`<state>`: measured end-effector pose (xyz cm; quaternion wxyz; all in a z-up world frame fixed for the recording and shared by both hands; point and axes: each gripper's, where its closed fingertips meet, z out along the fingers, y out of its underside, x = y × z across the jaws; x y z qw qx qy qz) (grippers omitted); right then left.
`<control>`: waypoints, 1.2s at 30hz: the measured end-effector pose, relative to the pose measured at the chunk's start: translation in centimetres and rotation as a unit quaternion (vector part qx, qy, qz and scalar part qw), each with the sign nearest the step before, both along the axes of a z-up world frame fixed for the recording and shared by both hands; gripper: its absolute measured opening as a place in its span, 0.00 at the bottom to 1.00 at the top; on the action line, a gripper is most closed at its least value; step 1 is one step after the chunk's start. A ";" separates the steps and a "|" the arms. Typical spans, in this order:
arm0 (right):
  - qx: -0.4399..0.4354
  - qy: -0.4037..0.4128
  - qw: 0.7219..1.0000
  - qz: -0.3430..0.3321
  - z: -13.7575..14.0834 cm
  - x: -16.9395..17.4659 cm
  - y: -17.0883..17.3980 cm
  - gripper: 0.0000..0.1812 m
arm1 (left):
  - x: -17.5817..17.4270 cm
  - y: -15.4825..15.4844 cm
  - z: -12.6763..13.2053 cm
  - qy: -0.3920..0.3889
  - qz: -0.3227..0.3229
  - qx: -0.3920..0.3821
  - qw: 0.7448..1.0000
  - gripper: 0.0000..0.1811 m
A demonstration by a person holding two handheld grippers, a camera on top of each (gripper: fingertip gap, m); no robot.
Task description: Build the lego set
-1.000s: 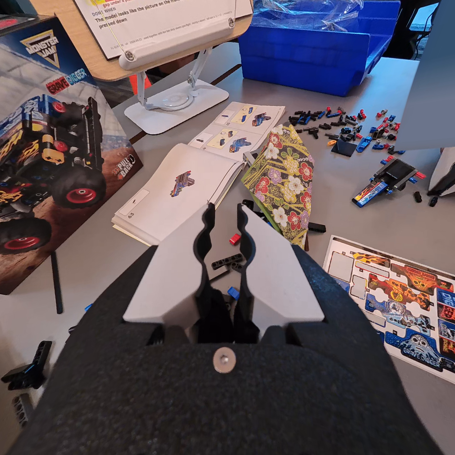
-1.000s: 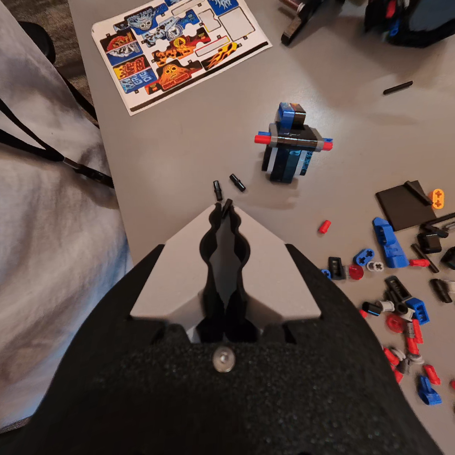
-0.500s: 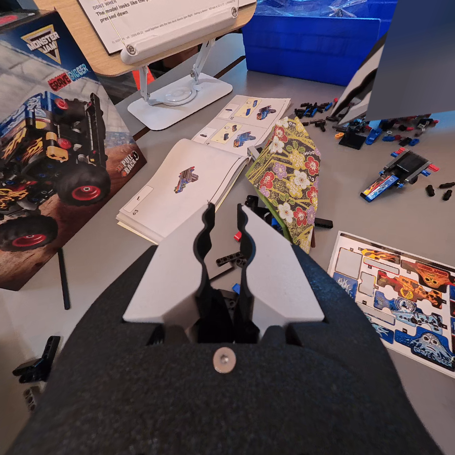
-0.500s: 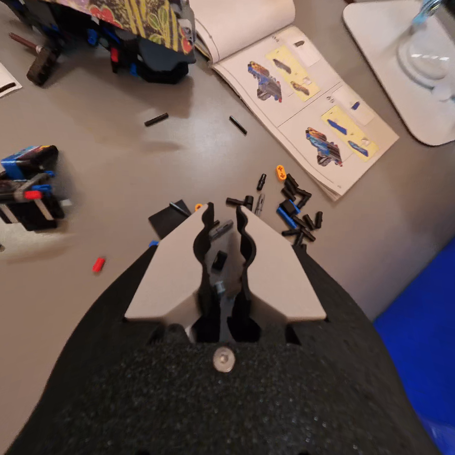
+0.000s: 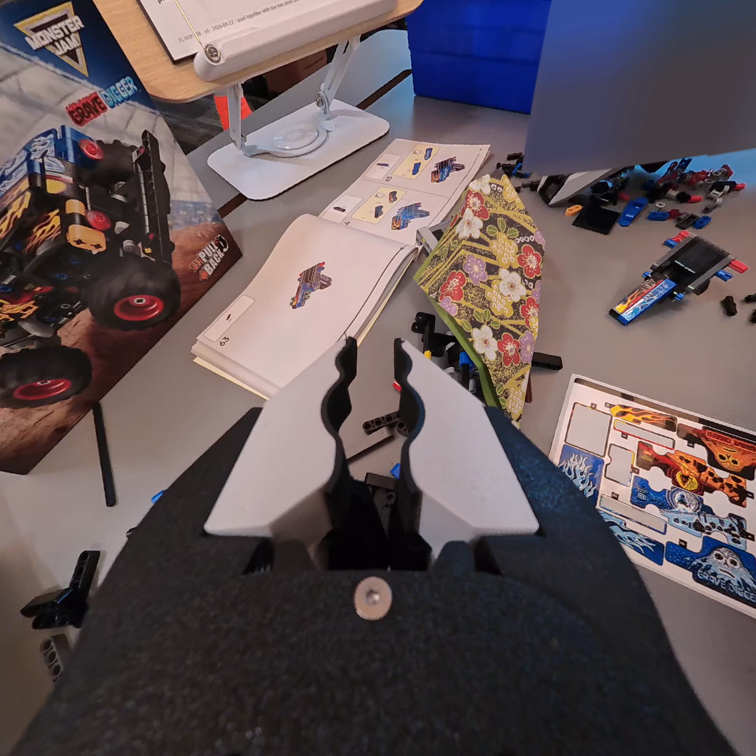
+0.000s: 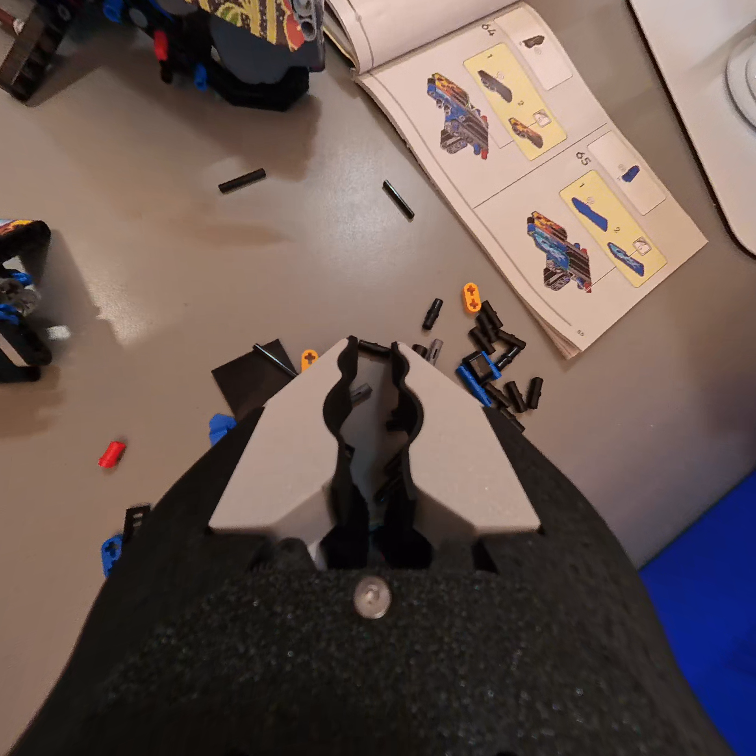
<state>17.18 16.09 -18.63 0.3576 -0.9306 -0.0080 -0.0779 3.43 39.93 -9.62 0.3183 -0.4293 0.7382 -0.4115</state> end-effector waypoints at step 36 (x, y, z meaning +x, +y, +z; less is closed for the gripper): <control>0.075 0.091 0.990 0.077 1.9 -16.4 -2.3 0.13 | -0.2 -1.2 0.6 -0.002 -0.012 -0.030 0.999 0.09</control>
